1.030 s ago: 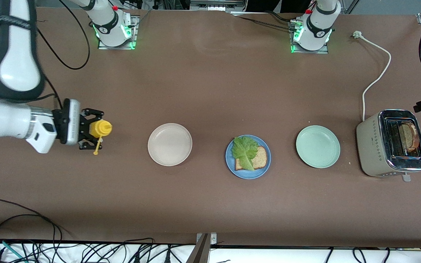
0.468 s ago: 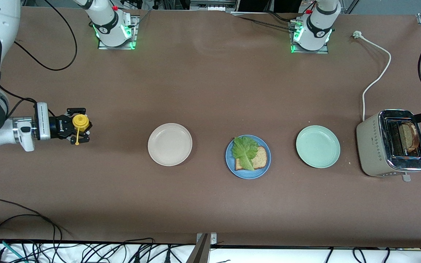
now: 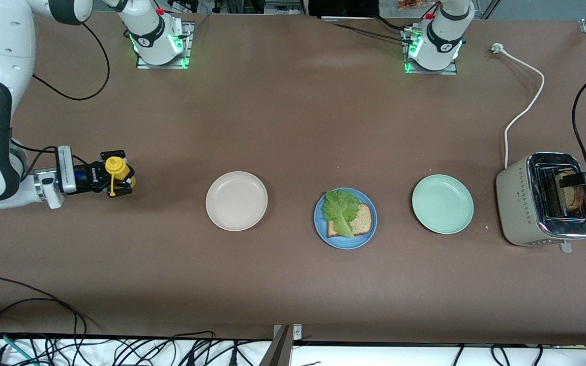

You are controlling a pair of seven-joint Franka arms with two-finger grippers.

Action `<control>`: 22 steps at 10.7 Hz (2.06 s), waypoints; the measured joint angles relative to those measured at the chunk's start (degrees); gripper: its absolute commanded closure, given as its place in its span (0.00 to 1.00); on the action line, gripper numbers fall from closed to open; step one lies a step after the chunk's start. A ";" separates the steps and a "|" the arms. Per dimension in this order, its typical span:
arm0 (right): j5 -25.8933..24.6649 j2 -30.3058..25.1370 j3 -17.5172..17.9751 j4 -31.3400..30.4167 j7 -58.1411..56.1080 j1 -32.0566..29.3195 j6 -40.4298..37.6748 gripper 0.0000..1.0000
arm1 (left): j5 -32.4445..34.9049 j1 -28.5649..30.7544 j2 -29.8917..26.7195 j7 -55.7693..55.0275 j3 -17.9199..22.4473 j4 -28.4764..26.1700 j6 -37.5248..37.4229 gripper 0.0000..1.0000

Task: Make sandwich in blue plate with both arms
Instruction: 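Set the bottle upright while the left gripper grasps the toaster bread, then release the bottle while the left gripper lifts the bread from the toaster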

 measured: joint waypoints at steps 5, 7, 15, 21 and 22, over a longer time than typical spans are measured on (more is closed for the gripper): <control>1.95 7.70 0.21 -0.01 -5.16 -3.48 -8.17 1.00 | 0.00 1.32 2.69 4.19 0.03 0.06 3.30 0.01; 2.63 11.03 0.87 0.00 -6.42 -4.39 -8.83 1.00 | 0.00 1.38 2.85 4.49 0.01 0.06 3.30 0.34; 4.37 14.76 1.23 0.11 -7.59 -4.52 -8.91 0.81 | 0.00 1.39 3.01 4.79 -0.03 0.11 2.70 1.00; 4.40 14.87 1.23 0.19 -7.56 -4.54 -8.94 0.11 | 0.00 1.34 0.32 4.80 -0.89 4.89 -8.70 1.00; 4.40 14.87 1.22 0.20 -7.54 -4.56 -8.98 0.07 | 0.00 1.33 -0.55 4.80 -1.28 6.96 -12.45 1.00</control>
